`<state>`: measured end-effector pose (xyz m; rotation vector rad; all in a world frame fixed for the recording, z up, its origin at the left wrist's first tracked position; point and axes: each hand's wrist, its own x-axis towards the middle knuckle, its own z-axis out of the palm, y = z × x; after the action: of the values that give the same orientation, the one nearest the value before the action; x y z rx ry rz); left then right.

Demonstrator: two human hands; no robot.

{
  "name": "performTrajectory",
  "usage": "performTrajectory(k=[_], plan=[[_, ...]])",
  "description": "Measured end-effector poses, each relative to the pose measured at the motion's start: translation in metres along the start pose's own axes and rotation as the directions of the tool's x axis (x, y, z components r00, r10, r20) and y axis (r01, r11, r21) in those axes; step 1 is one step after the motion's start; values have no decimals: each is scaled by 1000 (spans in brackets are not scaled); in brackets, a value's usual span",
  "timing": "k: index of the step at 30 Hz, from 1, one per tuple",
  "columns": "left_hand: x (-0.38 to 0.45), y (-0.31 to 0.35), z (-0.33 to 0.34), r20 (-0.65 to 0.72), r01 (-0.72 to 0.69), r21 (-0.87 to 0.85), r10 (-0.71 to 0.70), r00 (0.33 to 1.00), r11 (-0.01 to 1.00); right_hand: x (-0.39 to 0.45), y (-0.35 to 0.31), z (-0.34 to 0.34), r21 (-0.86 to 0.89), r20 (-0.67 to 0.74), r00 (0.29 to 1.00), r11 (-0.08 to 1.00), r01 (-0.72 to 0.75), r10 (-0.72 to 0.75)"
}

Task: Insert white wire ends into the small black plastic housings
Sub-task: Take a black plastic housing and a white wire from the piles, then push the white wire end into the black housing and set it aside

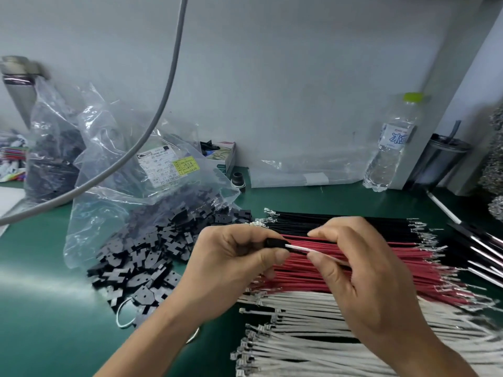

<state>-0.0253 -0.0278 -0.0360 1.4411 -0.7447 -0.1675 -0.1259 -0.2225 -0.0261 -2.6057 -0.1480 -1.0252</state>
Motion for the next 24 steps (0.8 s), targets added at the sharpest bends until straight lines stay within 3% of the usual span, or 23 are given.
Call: performTrajectory(k=[2, 4, 5, 6, 8, 9, 11, 13, 15, 16, 18, 20, 21, 24], plan=[[2, 3, -9, -50, 24, 29, -23, 998, 999, -3, -1, 5, -29, 55, 998, 999, -31, 33], [4, 4, -19, -141, 72, 148, -51, 989, 986, -1, -2, 4, -48, -37, 999, 999, 12, -14], [5, 4, -26, -206, 95, 311, -31, 978, 946, 2, -3, -1, -23, -124, 992, 999, 26, -29], [6, 2, -34, -271, 131, 535, 22, 962, 834, 7, -5, -8, 23, -218, 976, 999, 38, -32], [7, -1, -47, -326, 242, 878, 147, 934, 414, 16, -11, -29, 106, -362, 932, 992, 67, -24], [8, -4, -52, -333, 290, 922, 140, 932, 258, 19, -12, -42, 121, -415, 910, 990, 74, -18], [10, -13, -59, -348, 338, 935, 92, 933, 104, 26, -9, -70, 163, -499, 866, 985, 57, 32], [12, -25, -67, -353, 347, 935, 100, 930, 72, 38, 11, -107, 316, -547, 811, 948, -26, 205], [16, -37, -76, -356, 343, 931, 100, 929, 128, 53, 41, -145, 419, -552, 751, 899, -125, 362], [18, -42, -80, -355, 340, 930, 94, 930, 141, 56, 59, -161, 378, -544, 741, 903, -203, 394], [21, -52, -87, -357, 346, 930, 83, 930, 121, 53, 96, -183, 91, -489, 784, 917, -389, 381], [22, -57, -91, -372, 363, 925, 65, 926, 113, 37, 127, -189, -322, -307, 874, 822, -469, 378], [22, -58, -92, -380, 372, 921, 54, 923, 112, 27, 140, -186, -482, -198, 886, 745, -461, 420], [20, -49, -88, -387, 386, 920, 3, 922, 66, -8, 174, -166, -690, 3, 796, 578, -436, 605]])
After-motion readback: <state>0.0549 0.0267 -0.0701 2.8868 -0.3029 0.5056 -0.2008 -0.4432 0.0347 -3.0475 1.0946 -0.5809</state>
